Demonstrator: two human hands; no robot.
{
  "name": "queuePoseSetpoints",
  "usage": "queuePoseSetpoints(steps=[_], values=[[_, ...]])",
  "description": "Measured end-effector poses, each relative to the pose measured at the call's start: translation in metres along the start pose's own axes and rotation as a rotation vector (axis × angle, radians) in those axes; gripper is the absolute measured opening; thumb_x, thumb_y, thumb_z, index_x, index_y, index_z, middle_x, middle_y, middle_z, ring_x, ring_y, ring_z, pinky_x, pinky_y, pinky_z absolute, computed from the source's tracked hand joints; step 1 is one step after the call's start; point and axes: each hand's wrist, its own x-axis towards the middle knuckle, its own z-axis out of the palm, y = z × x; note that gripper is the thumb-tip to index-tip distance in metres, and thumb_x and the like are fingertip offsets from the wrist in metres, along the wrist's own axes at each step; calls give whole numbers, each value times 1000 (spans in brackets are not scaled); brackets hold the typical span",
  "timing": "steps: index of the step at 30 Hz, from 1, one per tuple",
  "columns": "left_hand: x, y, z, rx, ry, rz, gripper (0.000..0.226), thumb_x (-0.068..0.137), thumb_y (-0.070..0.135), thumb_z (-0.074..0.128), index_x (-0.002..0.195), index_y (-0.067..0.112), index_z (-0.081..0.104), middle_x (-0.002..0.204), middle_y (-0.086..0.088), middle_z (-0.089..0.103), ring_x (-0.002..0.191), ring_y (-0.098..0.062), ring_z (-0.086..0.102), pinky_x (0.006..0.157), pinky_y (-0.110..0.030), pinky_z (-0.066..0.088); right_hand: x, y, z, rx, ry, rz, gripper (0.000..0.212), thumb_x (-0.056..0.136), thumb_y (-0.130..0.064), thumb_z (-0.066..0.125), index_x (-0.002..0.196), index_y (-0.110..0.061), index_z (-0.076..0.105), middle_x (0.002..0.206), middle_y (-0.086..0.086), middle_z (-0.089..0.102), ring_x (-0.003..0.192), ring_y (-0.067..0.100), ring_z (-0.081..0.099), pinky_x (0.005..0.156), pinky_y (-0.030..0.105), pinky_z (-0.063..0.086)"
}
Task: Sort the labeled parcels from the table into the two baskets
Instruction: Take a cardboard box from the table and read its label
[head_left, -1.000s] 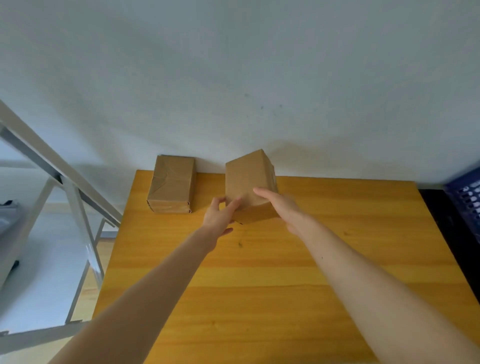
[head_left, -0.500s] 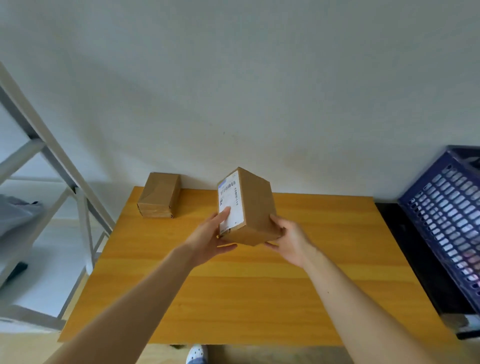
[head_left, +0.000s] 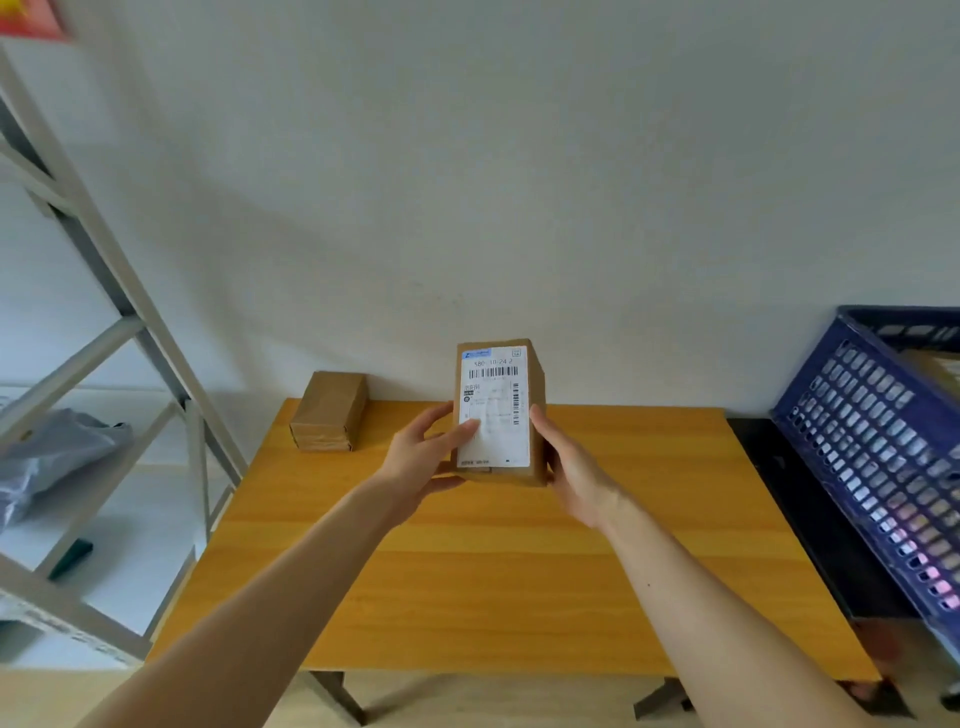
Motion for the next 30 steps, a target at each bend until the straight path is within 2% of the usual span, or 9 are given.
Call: queuePoseSetpoints(steps=[6, 9, 12, 14, 16, 20, 24, 28, 30], values=[[-11, 20, -6, 48, -63, 60, 49, 82, 26, 72, 125, 35, 53, 103, 1, 73, 94, -22, 71, 85, -45, 57, -11, -9, 12, 21, 19, -109, 60, 79, -40, 62, 136, -28, 47, 126, -3, 64, 119, 19, 56, 105, 40, 41], [-18, 26, -13, 60, -94, 67, 49, 83, 23, 71, 129, 31, 54, 103, 3, 74, 90, -20, 72, 79, -38, 59, -15, -9, 22, 51, 69, -143, 58, 79, -39, 63, 134, -27, 49, 122, -2, 66, 114, 20, 61, 98, 39, 46], [-25, 30, -23, 74, -111, 85, 51, 85, 21, 70, 132, 30, 53, 102, 6, 74, 90, -18, 72, 77, -35, 59, -18, -9, 33, 70, 108, -182, 53, 78, -34, 67, 128, -28, 53, 119, -4, 68, 111, 18, 63, 86, 30, 49], [-28, 33, -29, 91, -117, 102, 54, 84, 21, 71, 134, 30, 52, 104, 6, 73, 93, -17, 71, 83, -38, 58, -20, -9, 39, 84, 137, -213, 46, 81, -23, 68, 124, -32, 55, 118, -4, 68, 110, 17, 64, 87, 32, 50], [-31, 35, -34, 114, -128, 116, 57, 84, 21, 72, 136, 29, 51, 108, 6, 72, 97, -18, 70, 90, -43, 55, -23, -7, 44, 82, 170, -221, 50, 85, -15, 68, 127, -36, 51, 120, -4, 68, 110, 17, 64, 89, 35, 52], [-34, 32, -39, 148, -166, 117, 58, 85, 18, 71, 138, 28, 49, 114, 4, 70, 103, -19, 67, 93, -44, 53, -33, -1, 54, 26, 270, -225, 59, 86, -11, 68, 130, -44, 45, 118, -8, 68, 106, 13, 65, 72, 24, 55], [-33, 20, -34, 162, -198, 100, 59, 85, 17, 71, 137, 29, 48, 118, 2, 67, 103, -20, 67, 90, -43, 55, -48, 9, 58, 9, 353, -216, 58, 87, -13, 68, 126, -47, 44, 122, -9, 65, 108, 11, 63, 79, 27, 55], [-32, 2, -17, 170, -291, 100, 57, 85, 17, 72, 135, 33, 50, 125, 7, 64, 106, -18, 65, 89, -43, 55, -71, 23, 48, 5, 473, -182, 68, 86, -11, 69, 141, -35, 38, 126, -5, 61, 113, 15, 60, 93, 40, 53], [-33, -7, -5, 175, -335, 99, 58, 85, 17, 71, 135, 35, 49, 129, 9, 61, 109, -18, 64, 91, -44, 55, -85, 28, 41, -2, 513, -174, 69, 86, -10, 69, 142, -35, 37, 128, -4, 60, 115, 16, 59, 93, 39, 54]])
